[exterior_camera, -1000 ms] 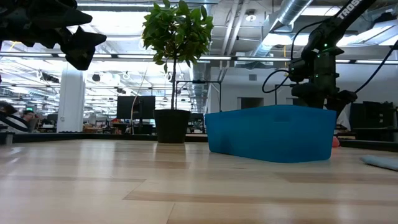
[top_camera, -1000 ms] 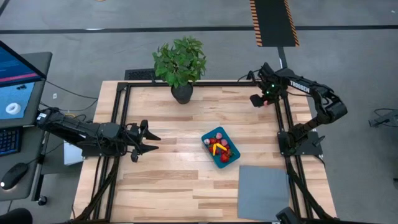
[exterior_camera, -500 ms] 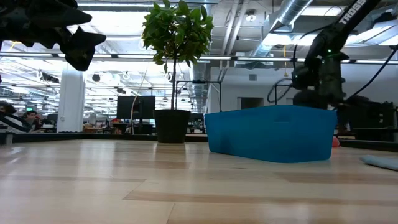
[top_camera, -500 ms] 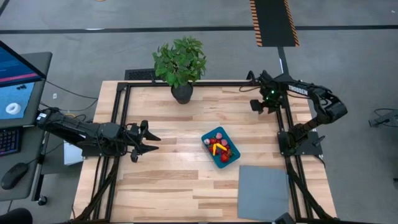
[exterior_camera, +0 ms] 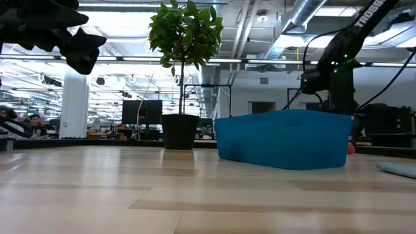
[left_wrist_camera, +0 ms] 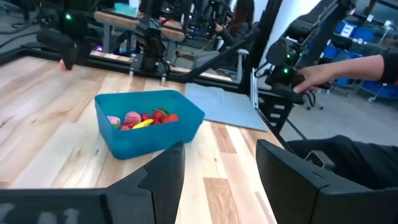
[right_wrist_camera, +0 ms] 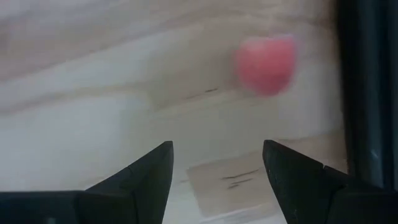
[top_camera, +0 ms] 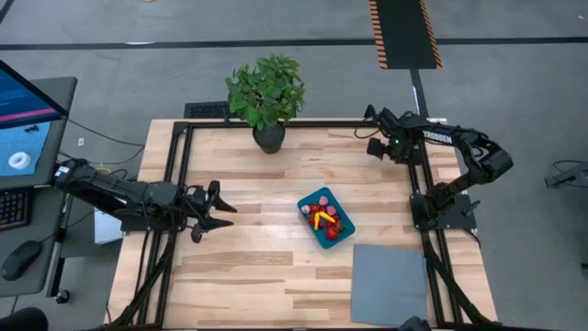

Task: Pick and placing Produce into tupperware
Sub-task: Put the apricot into the blue bin

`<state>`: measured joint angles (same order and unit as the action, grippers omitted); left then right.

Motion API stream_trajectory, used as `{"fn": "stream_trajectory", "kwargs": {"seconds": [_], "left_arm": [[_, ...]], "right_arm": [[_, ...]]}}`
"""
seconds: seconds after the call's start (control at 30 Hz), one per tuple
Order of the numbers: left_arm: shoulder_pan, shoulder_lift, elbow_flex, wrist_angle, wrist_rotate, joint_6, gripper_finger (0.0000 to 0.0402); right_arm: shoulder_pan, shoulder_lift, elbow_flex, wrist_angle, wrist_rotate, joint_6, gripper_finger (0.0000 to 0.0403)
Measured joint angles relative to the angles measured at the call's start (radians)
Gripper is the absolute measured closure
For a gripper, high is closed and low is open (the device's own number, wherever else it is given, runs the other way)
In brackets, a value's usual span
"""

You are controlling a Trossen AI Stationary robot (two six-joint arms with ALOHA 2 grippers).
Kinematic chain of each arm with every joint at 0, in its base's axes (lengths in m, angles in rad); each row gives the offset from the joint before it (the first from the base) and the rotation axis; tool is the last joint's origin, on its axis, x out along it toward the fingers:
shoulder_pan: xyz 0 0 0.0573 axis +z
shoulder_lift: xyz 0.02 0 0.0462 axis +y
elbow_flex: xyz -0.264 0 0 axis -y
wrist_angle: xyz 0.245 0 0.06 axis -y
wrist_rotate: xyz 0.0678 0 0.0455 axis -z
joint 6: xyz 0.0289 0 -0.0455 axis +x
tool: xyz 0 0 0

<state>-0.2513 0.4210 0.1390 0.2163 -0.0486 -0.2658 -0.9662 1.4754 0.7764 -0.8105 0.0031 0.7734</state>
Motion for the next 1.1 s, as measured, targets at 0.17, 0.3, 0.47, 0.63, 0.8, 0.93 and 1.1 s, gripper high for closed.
{"fn": "stream_trajectory", "kwargs": {"seconds": [0.17,0.3,0.47,0.63,0.8,0.93,1.1], "left_arm": [[-0.026,0.000,0.000,-0.009,0.000,0.013,0.0214],[-0.049,0.000,0.000,-0.009,-0.015,0.038,0.0214],[-0.067,0.000,0.000,-0.009,-0.025,0.045,0.0214],[-0.086,0.000,0.000,-0.008,-0.027,0.045,0.0214],[-0.101,0.000,0.000,-0.003,-0.027,0.045,0.0214],[-0.117,0.000,0.000,0.025,-0.027,0.045,0.0214],[-0.122,0.000,0.000,0.026,-0.069,0.045,0.0214]], "right_arm": [[-0.006,0.000,-0.005,0.007,0.040,0.141,0.0133],[0.009,0.000,-0.005,0.016,0.107,0.221,0.0133],[0.036,0.000,-0.004,0.088,0.152,0.324,0.0133],[0.063,0.000,-0.005,0.078,0.245,0.486,0.0133],[0.064,0.000,-0.004,0.012,0.263,0.468,0.0133],[0.072,0.000,-0.004,-0.068,0.295,0.555,0.0133],[0.105,0.000,-0.004,-0.109,0.349,0.589,0.0133]]}}
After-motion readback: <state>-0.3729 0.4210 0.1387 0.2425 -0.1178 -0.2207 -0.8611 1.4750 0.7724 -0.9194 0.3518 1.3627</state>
